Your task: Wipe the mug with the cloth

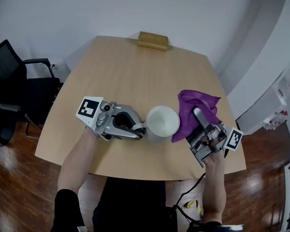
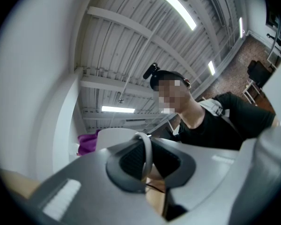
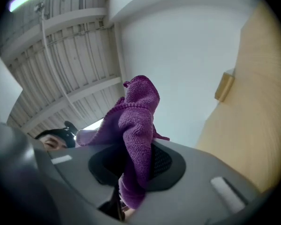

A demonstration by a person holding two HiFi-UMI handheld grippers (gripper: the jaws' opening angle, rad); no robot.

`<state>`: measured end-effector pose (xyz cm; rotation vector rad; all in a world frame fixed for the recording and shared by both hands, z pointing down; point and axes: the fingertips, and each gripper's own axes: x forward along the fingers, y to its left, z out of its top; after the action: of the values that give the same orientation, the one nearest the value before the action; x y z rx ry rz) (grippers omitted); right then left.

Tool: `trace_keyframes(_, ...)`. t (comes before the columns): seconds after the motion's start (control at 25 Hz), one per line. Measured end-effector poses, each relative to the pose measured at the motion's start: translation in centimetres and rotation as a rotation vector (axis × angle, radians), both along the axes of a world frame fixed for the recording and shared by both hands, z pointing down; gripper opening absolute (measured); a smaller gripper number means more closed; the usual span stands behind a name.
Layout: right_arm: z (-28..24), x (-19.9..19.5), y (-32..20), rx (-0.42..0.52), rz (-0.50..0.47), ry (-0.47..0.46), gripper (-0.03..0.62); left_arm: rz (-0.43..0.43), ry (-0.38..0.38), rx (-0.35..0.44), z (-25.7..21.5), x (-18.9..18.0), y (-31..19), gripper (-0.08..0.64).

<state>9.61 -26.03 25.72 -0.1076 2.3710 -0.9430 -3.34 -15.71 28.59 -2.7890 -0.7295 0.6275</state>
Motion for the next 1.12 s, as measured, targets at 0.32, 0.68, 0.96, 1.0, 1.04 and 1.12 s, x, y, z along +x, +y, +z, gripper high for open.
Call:
trace_keyframes(0.32, 0.9, -4.0, 1.8, -0.046, -0.215, -0.014, 0.077, 0.05, -0.001, 0.029, 0.1, 0.2, 1.2, 0.051)
trace_keyframes(0.68, 9.1, -4.4, -0.5, -0.206, -0.165, 0.137, 0.078, 0.083, -0.011, 0.04, 0.4, 0.1, 1.8, 0.052)
trace_keyframes(0.96, -2.3, -1.0, 1.6, 0.067, -0.204, -0.024, 0.077, 0.116, -0.038, 0.052, 0.5, 0.0, 2.1, 0.051)
trace_keyframes(1.0, -3.1, -1.5, 2.2, 0.101, -0.232, -0.013, 0.077, 0.125, -0.044, 0.056, 0.6, -0.1, 2.1, 0.051)
trace_keyframes(1.04, -3.2, -2.2, 2.7, 0.127, -0.264, 0.011, 0.077, 0.134, -0.05, 0.061, 0.6, -0.1, 2.1, 0.051)
trace_keyframes(1.12, -1.8, -3.8, 3.3, 0.16, -0.327, 0.077, 0.077, 0.151, -0.056, 0.073, 0.9, 0.0, 2.5, 0.051)
